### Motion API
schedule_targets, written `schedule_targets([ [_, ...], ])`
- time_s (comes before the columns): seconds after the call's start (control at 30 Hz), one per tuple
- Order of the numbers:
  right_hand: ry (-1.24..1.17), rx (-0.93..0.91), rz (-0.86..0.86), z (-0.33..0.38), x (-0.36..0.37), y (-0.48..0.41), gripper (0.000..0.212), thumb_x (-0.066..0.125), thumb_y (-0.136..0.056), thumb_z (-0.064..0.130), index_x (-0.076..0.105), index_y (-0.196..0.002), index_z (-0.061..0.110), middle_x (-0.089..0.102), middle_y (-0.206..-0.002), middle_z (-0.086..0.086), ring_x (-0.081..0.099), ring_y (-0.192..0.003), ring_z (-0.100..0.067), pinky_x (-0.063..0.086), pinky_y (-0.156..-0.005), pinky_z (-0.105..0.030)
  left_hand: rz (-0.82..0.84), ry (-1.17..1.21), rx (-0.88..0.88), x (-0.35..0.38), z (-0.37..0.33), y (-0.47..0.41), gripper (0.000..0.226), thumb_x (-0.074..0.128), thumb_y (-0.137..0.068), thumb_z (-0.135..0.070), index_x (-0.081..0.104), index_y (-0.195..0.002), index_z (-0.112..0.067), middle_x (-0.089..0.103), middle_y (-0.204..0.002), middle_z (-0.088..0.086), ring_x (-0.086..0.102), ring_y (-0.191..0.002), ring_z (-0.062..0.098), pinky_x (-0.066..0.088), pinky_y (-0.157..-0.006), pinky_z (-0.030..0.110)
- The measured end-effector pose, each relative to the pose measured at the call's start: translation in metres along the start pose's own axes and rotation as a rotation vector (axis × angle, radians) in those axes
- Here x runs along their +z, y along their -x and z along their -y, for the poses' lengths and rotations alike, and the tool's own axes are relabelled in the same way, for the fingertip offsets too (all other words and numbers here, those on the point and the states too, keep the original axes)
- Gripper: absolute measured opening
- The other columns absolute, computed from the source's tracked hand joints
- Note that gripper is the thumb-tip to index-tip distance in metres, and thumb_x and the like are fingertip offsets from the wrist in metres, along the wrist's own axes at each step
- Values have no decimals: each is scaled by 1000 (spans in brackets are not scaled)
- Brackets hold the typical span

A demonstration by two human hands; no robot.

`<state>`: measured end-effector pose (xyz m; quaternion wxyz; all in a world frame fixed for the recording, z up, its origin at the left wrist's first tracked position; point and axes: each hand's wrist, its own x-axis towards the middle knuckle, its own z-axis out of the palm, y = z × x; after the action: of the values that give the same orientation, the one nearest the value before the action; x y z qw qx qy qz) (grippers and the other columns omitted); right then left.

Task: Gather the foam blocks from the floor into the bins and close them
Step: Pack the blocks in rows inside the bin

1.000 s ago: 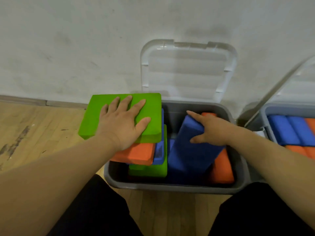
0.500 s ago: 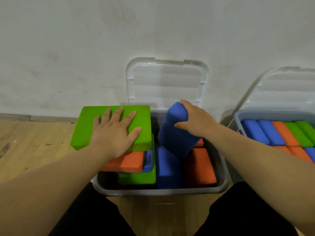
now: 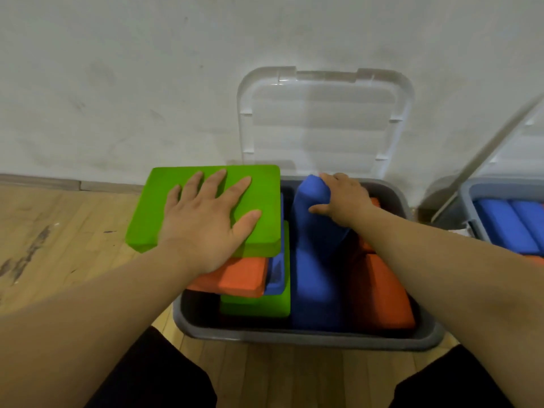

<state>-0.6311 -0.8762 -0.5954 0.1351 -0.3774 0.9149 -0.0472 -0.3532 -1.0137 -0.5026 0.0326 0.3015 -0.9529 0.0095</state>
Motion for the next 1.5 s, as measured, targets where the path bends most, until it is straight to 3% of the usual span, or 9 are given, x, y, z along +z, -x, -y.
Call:
schedule_targets([
  [0.13,-108,82,-347,7,20,51,66,72,-87,47,47,-140,19,49,-137,-16,50,-124,-40,42,-98,-46,-18,8,1,-1,4,1,82,8,-84,-86,21,-157,-53,27,-168,-2,23,-153,33,22,-122,54],
  [0.27,-291,146,-147,6,51,93,56,72,-89,30,38,-129,11,64,-109,-20,64,-99,-42,45,-75,-42,-6,10,-6,0,3,-2,82,7,-84,-85,20,-157,-52,26,-168,-3,21,-154,32,21,-122,54],
  [0.5,-958,201,-137,-11,81,74,88,77,-84,8,21,-151,21,44,-141,1,55,-125,-23,47,-104,-39,2,4,5,0,2,-3,81,8,-85,-85,20,-158,-52,26,-168,-2,21,-154,33,21,-122,54],
  [0.6,-877,203,-35,-13,92,74,88,72,-87,3,20,-157,16,36,-153,-7,46,-125,-17,42,-90,-19,1,12,-1,0,4,-3,80,9,-85,-85,21,-157,-52,27,-167,-1,22,-153,33,22,-122,54],
  [0.67,-814,198,37,-13,100,70,90,71,-88,5,21,-161,17,20,-165,-8,38,-141,-22,36,-91,-12,2,11,-2,-1,3,-3,81,8,-85,-85,21,-157,-52,27,-167,-1,22,-153,33,22,-122,54],
  [0.8,-614,305,197,-12,120,71,84,71,-90,18,25,-162,21,28,-157,-22,47,-134,-37,39,-108,-32,8,8,2,0,-1,-3,81,8,-85,-85,21,-158,-52,27,-167,0,21,-153,34,21,-122,54],
  [1.0,-575,379,485,-19,170,86,127,85,-79,35,-9,-164,19,39,-159,-18,47,-138,-34,42,-107,-31,-8,15,4,0,0,-3,80,12,-86,-84,24,-157,-50,30,-166,1,24,-152,35,22,-121,55],
  [1.23,-551,410,465,-20,191,82,145,92,-72,43,-22,-160,19,26,-165,-17,42,-143,-35,41,-110,-35,-9,35,3,1,3,-3,79,13,-87,-83,24,-157,-50,30,-166,1,23,-153,35,21,-121,54],
  [1.5,-928,544,321,-35,210,72,138,97,-65,30,1,-164,19,22,-167,-9,29,-150,-29,34,-119,-40,-5,50,6,0,5,-7,78,14,-87,-82,26,-157,-49,30,-166,1,23,-152,35,21,-122,55],
])
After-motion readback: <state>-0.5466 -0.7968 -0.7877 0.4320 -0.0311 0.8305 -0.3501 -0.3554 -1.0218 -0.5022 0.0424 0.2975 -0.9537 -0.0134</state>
